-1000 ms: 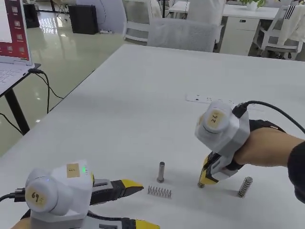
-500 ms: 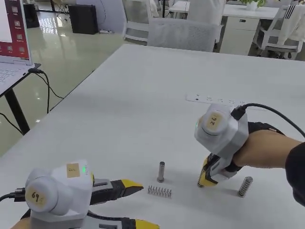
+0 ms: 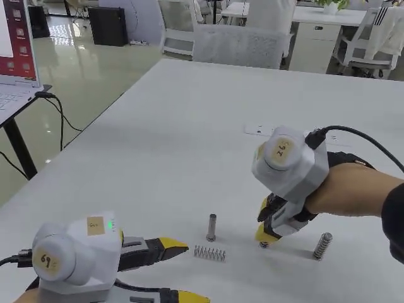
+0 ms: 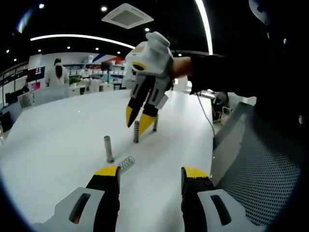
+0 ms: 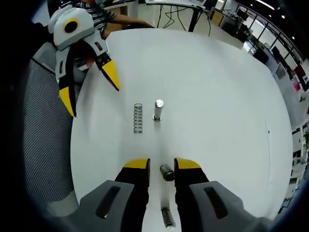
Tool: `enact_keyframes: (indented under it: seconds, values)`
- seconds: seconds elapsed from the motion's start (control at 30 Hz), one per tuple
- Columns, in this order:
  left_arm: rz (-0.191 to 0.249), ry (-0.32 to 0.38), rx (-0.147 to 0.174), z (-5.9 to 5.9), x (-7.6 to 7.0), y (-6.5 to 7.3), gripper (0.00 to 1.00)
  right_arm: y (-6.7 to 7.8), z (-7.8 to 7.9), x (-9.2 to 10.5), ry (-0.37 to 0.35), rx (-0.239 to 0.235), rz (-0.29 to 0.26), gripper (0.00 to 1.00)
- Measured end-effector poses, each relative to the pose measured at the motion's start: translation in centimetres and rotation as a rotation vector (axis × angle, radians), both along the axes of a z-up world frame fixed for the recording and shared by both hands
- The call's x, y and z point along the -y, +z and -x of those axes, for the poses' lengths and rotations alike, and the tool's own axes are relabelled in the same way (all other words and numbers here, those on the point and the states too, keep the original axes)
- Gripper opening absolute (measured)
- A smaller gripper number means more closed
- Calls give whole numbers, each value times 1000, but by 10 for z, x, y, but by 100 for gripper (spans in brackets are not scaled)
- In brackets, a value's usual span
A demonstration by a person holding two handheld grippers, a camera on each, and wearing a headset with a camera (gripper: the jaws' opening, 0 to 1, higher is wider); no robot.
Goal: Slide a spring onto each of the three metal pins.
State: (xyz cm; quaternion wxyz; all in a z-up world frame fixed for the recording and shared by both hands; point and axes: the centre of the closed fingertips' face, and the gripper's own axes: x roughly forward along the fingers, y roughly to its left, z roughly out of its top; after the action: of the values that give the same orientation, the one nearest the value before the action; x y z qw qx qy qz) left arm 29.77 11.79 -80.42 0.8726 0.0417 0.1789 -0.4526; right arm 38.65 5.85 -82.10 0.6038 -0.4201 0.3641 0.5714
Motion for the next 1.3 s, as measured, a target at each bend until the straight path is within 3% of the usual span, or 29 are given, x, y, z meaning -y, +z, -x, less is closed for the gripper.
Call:
enact_keyframes:
  seconds: [0.33,0.63,1.3]
  values:
    - [-5,1,0,0,-1,0,45,-7,20,-21,43,-44,-16,15]
    - [-9,-2,0,0,-1,0,44,-22,34,-38,79,-63,-14,14]
    - [-10,6,2,0,-3,0,43,-48,36,-47,99,-52,28,8]
